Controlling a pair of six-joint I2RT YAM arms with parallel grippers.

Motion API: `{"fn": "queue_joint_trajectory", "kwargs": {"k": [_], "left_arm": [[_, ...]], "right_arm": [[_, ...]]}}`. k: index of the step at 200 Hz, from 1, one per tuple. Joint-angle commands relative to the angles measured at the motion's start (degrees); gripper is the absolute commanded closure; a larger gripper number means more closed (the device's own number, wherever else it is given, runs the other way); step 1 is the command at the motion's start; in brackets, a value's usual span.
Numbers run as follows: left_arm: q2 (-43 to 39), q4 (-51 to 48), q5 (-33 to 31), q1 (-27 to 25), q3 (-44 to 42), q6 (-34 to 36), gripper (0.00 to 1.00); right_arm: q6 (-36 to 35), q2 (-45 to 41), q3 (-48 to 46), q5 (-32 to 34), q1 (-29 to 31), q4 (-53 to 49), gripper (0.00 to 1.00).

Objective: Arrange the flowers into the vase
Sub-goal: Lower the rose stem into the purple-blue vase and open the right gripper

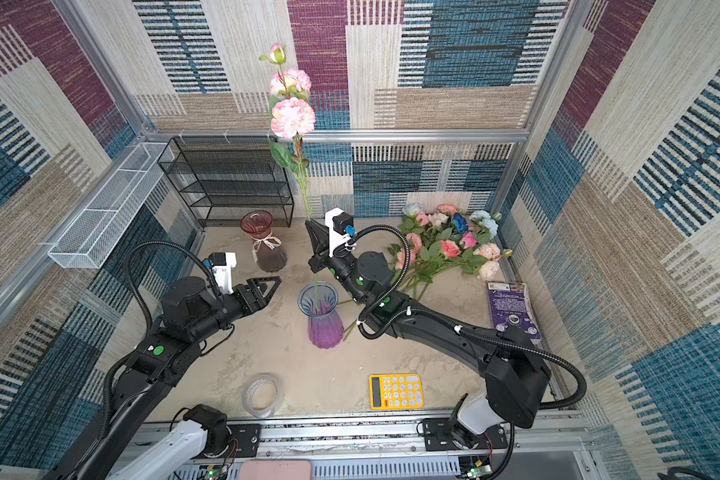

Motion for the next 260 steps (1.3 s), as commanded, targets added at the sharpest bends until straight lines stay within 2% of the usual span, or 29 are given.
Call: {"fn": "queue_joint_trajectory", "kwargs": {"k": [1,41,62,79,121,141,174,203,236,260], "left_arm": [[3.4,12.3,7.0,0.2,2.3,1.2,0.27],[13.0,21.5,12.8,0.4,9.5,1.7,0.27],[16.6,26.4,17.2,0.4,11.6,0.3,0.26],[18.1,28.9,18.2,0.3,11.6,-1.0,0.27],[19.0,29.3,18.3,0.5,10.7,-1.9,0.29],[17.6,28.2,17.6,0.5,9.8,-1.7,0.29],[12.0,23.8,14.9,0.6,6.4,0.2,0.27],[6.4,19.8,11.2,0.6,1.5,0.6,0.27],[-0.9,13.9,6.1,0.7,-5.5,1.9,0.27],[-5.5,10.0,2.8,0.7,-9.6,3.0,0.27]], "right_arm": [[-0.7,-1.6,-3.6,1.2,0.8,4.2,1.00],[1.1,-4.8,-8.5,-0.8,1.1,1.9,0.98],[1.7,-5.7,-8.4,-2.3,1.2,-1.8,0.83],[2.4,-6.7,-8.1,-4.6,1.1,-4.9,0.70],[4.5,-9.3,-7.5,-6.3,1.2,-12.3,0.60],[5.7,-12.3,-8.1,-7.3,1.1,-15.4,0.50],[7.8,-19.1,-11.6,-8.0,1.2,-21.0,0.42],[10.2,-24.2,-14.3,-3.7,1.1,-27.1,0.34],[14.3,-28.9,-19.2,-1.2,-0.6,-31.8,0.32],[18.6,-32.0,-23.3,-1.5,-4.6,-34.0,0.32]]}}
